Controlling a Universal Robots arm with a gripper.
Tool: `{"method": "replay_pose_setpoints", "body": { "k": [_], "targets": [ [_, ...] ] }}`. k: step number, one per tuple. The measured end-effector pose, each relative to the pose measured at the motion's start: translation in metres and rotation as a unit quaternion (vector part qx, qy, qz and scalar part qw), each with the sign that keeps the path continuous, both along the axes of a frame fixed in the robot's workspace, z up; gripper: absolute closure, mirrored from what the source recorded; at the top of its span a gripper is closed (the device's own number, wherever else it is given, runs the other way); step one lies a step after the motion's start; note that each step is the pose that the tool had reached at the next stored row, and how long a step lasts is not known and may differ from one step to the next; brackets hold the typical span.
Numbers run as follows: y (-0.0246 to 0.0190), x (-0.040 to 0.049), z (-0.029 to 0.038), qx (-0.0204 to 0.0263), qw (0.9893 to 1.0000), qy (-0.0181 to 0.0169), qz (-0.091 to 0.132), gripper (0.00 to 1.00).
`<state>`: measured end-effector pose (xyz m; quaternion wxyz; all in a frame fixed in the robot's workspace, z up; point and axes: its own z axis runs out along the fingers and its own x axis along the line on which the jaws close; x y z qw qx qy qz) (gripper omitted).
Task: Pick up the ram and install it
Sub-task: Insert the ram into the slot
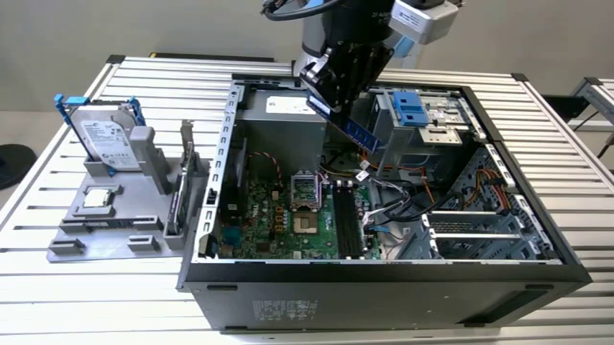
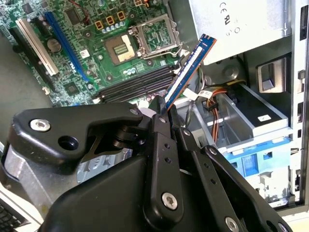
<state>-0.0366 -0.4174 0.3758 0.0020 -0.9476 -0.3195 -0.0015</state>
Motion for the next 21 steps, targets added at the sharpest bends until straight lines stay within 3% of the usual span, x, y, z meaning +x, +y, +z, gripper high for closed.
{"method": "replay_pose_setpoints", "body": {
  "k": [12,17,21],
  "targets": [
    [0.0,0.0002,0.0,0.0,0.9995,0.0,-0.032,1.0],
    [0.0,0.0003,0.0,0.0,0.9983,0.0,-0.059,1.0],
    [0.0,0.0004,0.0,0.0,0.9967,0.0,-0.082,1.0]
  ]
}}
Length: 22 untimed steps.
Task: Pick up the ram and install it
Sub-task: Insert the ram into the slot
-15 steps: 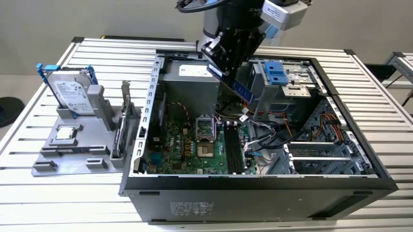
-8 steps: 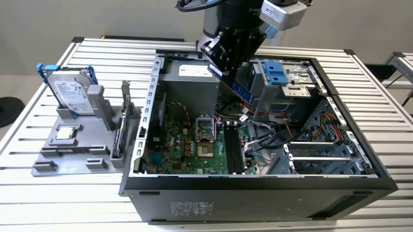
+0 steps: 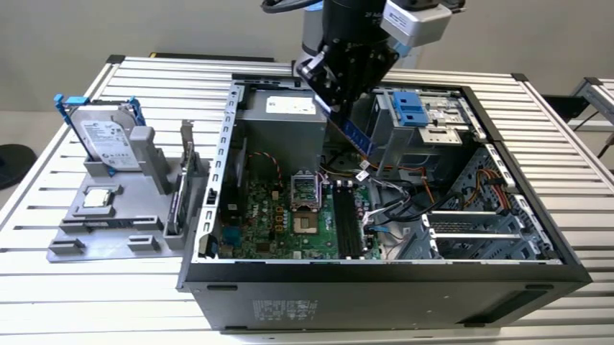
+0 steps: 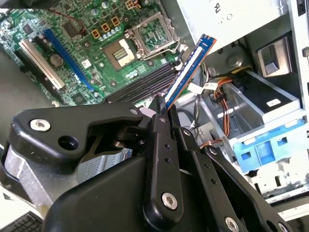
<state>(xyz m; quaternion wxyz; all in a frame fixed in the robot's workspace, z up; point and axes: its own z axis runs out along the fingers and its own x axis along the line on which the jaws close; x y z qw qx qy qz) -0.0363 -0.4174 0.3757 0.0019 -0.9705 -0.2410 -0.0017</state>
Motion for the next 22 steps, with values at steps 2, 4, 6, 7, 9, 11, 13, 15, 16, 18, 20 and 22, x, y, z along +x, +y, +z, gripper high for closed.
{"method": "replay_pose_setpoints", "body": {
  "k": [2,4,6,7,9,11,13,15,16,18,20,22],
  "targets": [
    [0.0,0.0,0.0,-0.0001,0.9999,0.0,-0.011,1.0],
    [0.0,0.0002,0.0,-0.0002,0.9998,0.0,-0.021,1.0],
    [0.0,0.0005,0.0,-0.0003,0.9996,0.0,-0.029,1.0],
    [0.0,0.0006,0.0,-0.0003,0.9994,0.0,-0.034,1.0],
    [0.0,0.0008,0.0,-0.0004,0.9991,0.0,-0.043,1.0],
    [0.0,0.001,0.0,-0.0004,0.9986,0.0,-0.052,1.0],
    [0.0,0.0011,0.0,-0.0004,0.998,0.0,-0.063,1.0],
    [0.0,0.0012,0.0,-0.0004,0.9973,0.0,-0.073,1.0],
    [0.0,0.0013,-0.0001,-0.0004,0.9969,0.0,-0.078,1.0],
    [0.0,0.0014,-0.0001,-0.0004,0.9961,0.0,-0.089,1.0],
    [0.0,0.0014,-0.0001,-0.0004,0.995,0.0,-0.1,1.0],
    [0.0,0.0015,-0.0002,-0.0004,0.9939,0.0,-0.11,1.0]
  ]
}}
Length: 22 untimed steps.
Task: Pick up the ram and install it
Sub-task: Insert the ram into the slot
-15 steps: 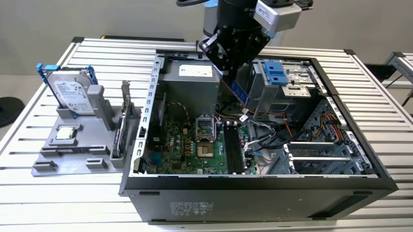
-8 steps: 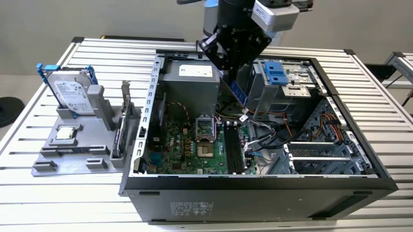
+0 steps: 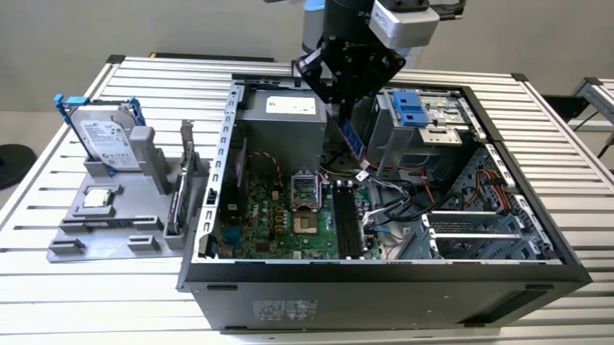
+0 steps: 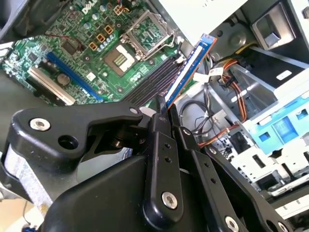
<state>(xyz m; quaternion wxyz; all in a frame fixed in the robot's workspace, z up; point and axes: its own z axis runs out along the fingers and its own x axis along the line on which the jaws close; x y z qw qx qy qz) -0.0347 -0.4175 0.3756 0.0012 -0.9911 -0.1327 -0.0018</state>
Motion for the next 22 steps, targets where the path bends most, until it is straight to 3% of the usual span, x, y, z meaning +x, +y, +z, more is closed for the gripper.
{"method": "replay_pose_setpoints", "body": {
  "k": [10,22],
  "targets": [
    [0.0,0.0008,-0.0002,-0.0001,0.9988,0.0,-0.05,1.0],
    [0.0,0.0023,-0.0004,-0.0006,0.9945,0.0,-0.104,1.0]
  ]
}}
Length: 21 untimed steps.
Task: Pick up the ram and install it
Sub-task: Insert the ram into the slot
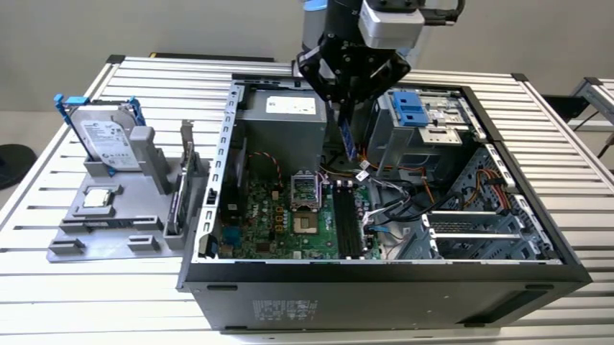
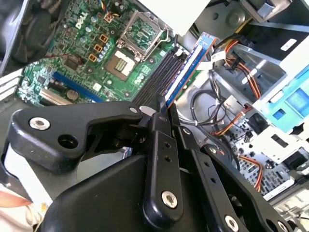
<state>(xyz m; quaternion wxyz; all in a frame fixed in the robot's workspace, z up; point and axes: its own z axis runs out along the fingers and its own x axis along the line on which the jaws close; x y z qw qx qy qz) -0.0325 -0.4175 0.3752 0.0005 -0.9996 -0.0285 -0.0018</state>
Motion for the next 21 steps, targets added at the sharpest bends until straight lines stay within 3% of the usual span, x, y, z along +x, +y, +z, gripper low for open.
{"method": "replay_pose_setpoints", "body": {
  "k": [21],
  "targets": [
    [-0.0004,0.0192,-0.0033,-0.0002,0.9997,0.0,-0.025,1.0]
  ]
}}
